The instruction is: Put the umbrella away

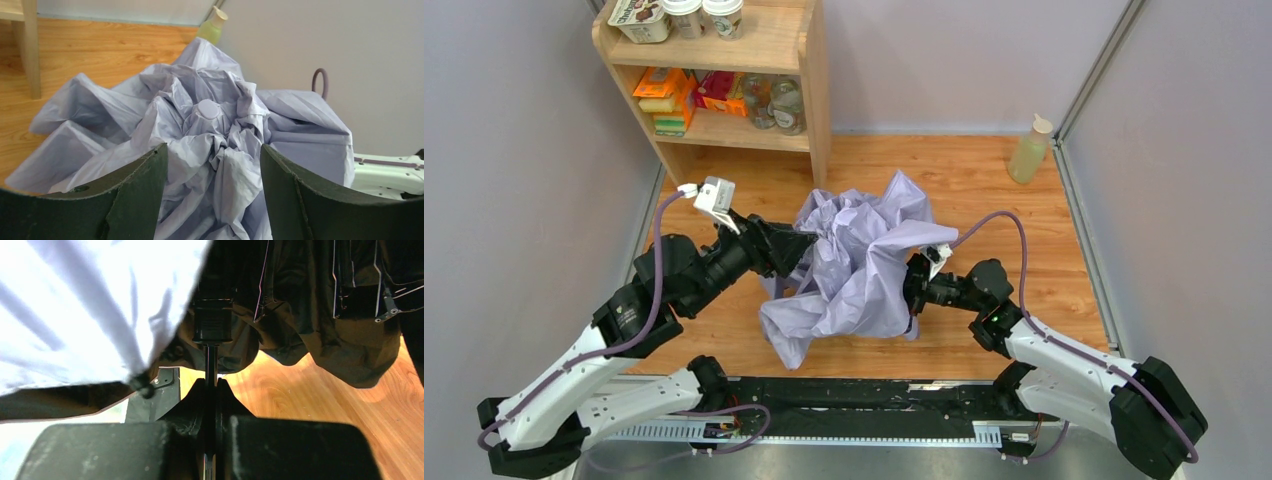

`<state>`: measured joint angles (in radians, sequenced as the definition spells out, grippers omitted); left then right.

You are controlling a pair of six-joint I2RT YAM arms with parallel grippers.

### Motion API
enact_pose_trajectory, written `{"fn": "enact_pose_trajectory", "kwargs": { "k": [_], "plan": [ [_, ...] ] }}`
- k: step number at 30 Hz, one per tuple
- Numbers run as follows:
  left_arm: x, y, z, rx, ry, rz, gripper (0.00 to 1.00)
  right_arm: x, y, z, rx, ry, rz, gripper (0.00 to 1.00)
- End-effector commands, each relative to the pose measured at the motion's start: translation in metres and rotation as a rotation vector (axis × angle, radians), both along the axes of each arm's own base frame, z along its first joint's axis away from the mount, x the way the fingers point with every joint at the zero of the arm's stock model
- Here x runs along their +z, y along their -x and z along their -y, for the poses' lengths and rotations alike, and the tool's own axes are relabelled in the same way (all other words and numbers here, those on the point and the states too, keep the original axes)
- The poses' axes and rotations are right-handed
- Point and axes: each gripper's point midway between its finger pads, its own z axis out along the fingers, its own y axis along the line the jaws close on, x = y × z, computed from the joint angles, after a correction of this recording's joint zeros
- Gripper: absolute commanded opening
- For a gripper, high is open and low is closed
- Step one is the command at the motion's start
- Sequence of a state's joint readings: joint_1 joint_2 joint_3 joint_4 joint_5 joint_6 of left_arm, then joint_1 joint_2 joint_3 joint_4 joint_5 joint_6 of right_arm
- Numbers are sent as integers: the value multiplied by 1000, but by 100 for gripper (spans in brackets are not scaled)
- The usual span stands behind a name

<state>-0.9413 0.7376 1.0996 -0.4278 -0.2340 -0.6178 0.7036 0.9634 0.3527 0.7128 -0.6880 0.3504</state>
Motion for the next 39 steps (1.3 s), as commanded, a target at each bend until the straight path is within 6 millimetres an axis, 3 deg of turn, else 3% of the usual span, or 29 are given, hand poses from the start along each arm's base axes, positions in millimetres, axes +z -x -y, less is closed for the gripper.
{"fn": "enact_pose_trajectory", "kwargs": {
  "k": [1,10,13,15,17,18,19,20,21,22,23,24,27,28,29,31,33,34,35,37,38,39],
  "plan": [
    [4,3,17,-68,58,13,74,47,8,0,35,-121,160,0],
    [-9,-13,74,-206,-45,17,75,49,22,-2,127,-120,174,0],
    [2,-9,86,-271,-4,93,75,52,27,-3,160,-123,173,0],
    [-4,-14,83,-237,-13,90,74,51,29,-3,172,-120,171,0],
    [-6,-21,76,-192,-46,100,61,52,29,-3,168,-121,170,0],
    [-6,-21,74,-190,-61,121,40,53,29,-2,167,-122,168,0],
    [-5,-21,73,-187,-64,131,29,54,29,-3,163,-122,156,0],
    [-3,-21,71,-184,-69,149,1,54,26,-3,146,-120,127,0],
    [-4,-24,68,-161,-76,151,0,54,18,-3,100,-116,84,5],
    [-2,-25,64,-150,-86,170,0,50,9,-3,45,-97,15,21],
    [3,-26,59,-131,-98,203,0,46,3,-3,0,-85,-46,51],
    [3,-28,55,-117,-109,213,0,42,0,0,-34,-68,-102,66],
    [17,-35,31,-13,-136,290,0,16,-25,23,-293,6,-313,87],
    [21,-38,24,23,-128,309,0,-10,-41,43,-473,75,-439,98],
    [31,-37,16,49,-121,342,0,-11,-43,55,-543,68,-485,100],
    [41,-36,4,86,-117,368,0,-42,-46,84,-704,126,-590,100],
    [51,-31,-3,90,-102,374,0,-61,-52,100,-786,99,-638,100],
    [56,-29,-5,90,-91,375,0,-70,-50,97,-750,90,-656,99],
    [56,-26,-6,80,-80,364,0,-75,-53,96,-726,65,-677,87],
    [61,-19,-3,44,-54,360,0,-88,-58,91,-655,14,-721,37],
    [66,-14,-3,26,-35,359,0,-93,-63,90,-634,3,-736,0],
    [64,-13,-1,14,-35,344,0,-99,-67,89,-614,6,-756,0]
  ]
}}
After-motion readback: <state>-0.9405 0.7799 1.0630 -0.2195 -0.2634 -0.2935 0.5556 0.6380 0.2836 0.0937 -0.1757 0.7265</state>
